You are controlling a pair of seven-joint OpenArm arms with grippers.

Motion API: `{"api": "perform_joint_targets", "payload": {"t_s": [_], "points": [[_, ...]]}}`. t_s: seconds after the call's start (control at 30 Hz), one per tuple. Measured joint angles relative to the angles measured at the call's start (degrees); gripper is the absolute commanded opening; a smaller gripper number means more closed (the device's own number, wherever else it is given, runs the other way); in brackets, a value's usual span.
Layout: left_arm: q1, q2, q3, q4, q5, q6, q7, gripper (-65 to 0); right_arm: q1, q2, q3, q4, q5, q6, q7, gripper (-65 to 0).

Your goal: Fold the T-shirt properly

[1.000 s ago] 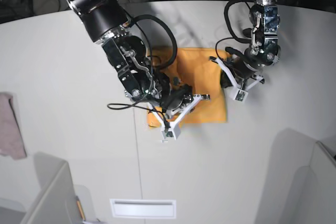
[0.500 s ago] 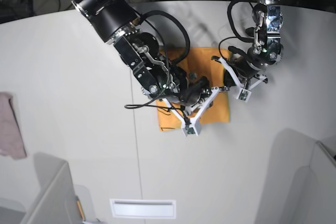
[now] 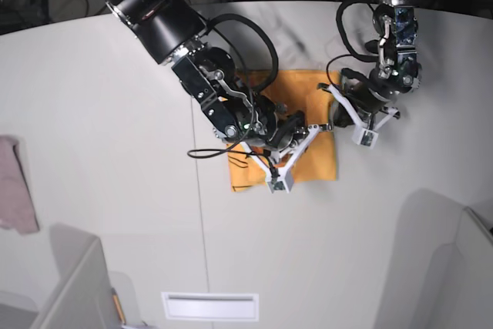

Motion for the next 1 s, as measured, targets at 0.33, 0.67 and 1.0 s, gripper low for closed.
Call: {"api": "perform_joint_targets", "payload": {"t_s": [0.33, 0.67, 1.0], "points": [[4.1, -5.4, -10.8, 3.9, -9.9, 0.7, 1.9, -65.0, -0.8, -0.4, 0.0, 0.1, 0.2, 0.0, -0.2, -25.7], [4.4, -8.1, -15.9, 3.8, -12.0, 0.9, 1.9, -65.0, -1.1, -1.3, -6.2, 3.0, 0.5, 0.0, -0.7, -26.0], [4.2, -8.1, -16.0, 3.8, -12.1, 0.9, 2.1, -65.0, 2.9, -2.2, -17.5, 3.0, 2.1, -0.2, 4.6, -26.0]]}}
